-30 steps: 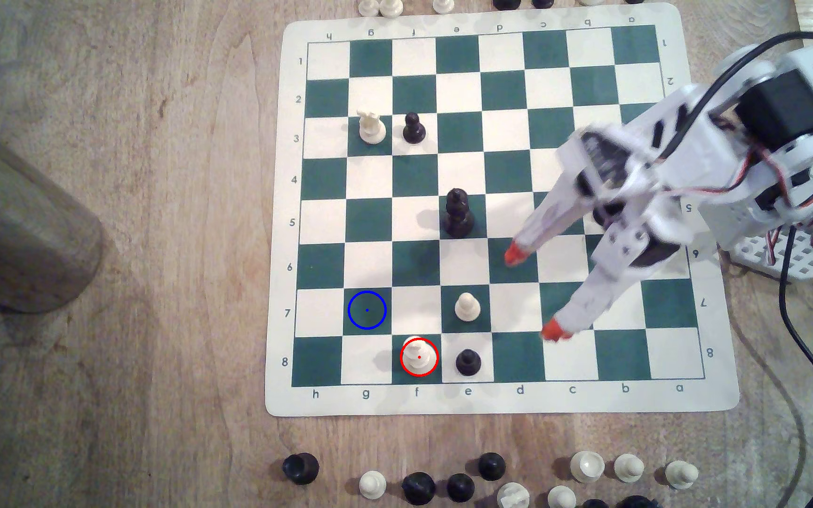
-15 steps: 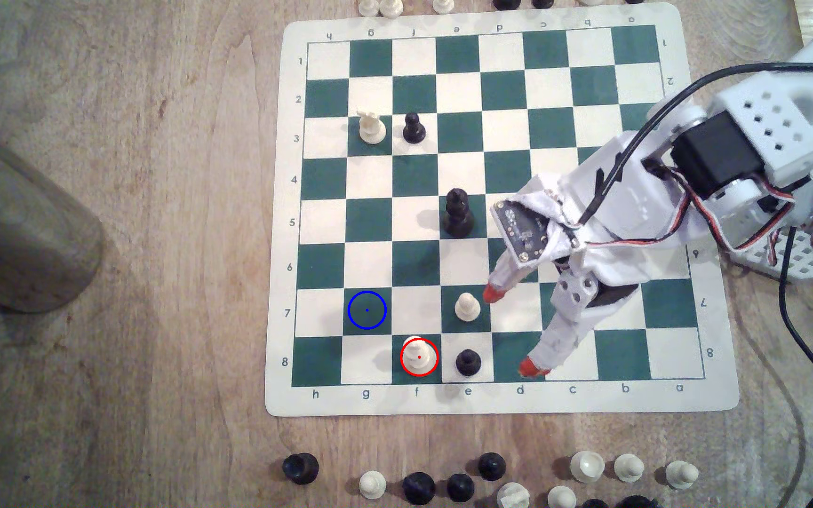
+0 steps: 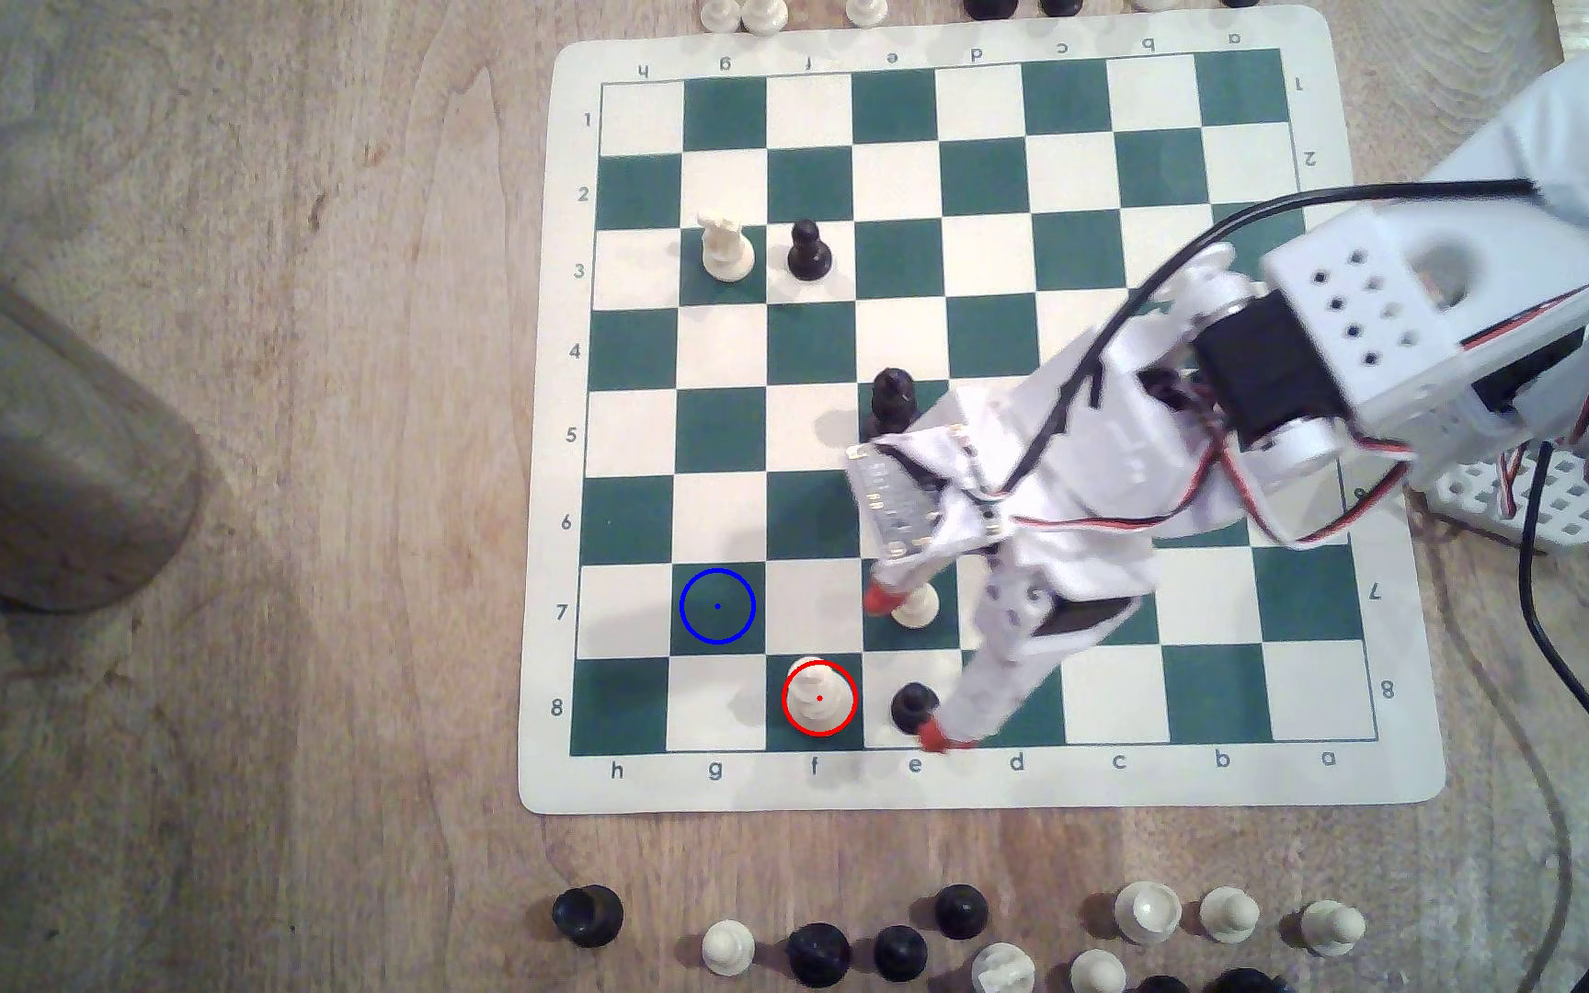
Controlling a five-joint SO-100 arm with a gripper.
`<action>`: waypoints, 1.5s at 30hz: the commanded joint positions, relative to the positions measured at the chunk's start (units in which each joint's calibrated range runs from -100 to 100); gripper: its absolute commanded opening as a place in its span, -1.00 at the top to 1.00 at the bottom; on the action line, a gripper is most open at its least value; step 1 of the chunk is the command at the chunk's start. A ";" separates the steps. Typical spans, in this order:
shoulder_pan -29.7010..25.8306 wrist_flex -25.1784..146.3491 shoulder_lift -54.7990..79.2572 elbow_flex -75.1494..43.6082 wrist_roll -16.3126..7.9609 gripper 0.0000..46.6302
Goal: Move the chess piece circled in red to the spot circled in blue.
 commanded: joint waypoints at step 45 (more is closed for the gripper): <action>-0.34 -12.74 17.05 -12.23 -2.93 0.79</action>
